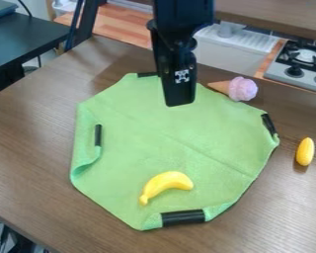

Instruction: Fold the cloth from top left to bottom right

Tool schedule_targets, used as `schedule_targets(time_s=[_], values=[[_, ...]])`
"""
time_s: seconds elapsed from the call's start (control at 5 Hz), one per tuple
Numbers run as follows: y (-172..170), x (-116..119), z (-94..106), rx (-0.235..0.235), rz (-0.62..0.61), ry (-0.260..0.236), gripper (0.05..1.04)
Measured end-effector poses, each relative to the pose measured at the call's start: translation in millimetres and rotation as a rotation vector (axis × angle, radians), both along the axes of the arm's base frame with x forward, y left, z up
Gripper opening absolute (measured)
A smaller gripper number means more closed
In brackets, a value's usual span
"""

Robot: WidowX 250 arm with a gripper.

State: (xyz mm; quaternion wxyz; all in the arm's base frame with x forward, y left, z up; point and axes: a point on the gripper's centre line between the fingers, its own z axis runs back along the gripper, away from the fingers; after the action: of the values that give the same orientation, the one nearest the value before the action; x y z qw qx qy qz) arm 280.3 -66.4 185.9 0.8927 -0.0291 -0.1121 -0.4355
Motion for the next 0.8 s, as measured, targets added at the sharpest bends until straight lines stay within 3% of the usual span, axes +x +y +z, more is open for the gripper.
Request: schedule_targets(time_s=[0.2, 0.6, 0.8], values=[[-0.9, 1.0, -7.9, 0.002, -0.006, 0.03, 1.0], [30.2, 49.1, -23.3, 0.032, -0.177, 0.107, 0.999], [40.5, 63.1, -20.7, 0.055, -0.213, 0.072, 1.0]])
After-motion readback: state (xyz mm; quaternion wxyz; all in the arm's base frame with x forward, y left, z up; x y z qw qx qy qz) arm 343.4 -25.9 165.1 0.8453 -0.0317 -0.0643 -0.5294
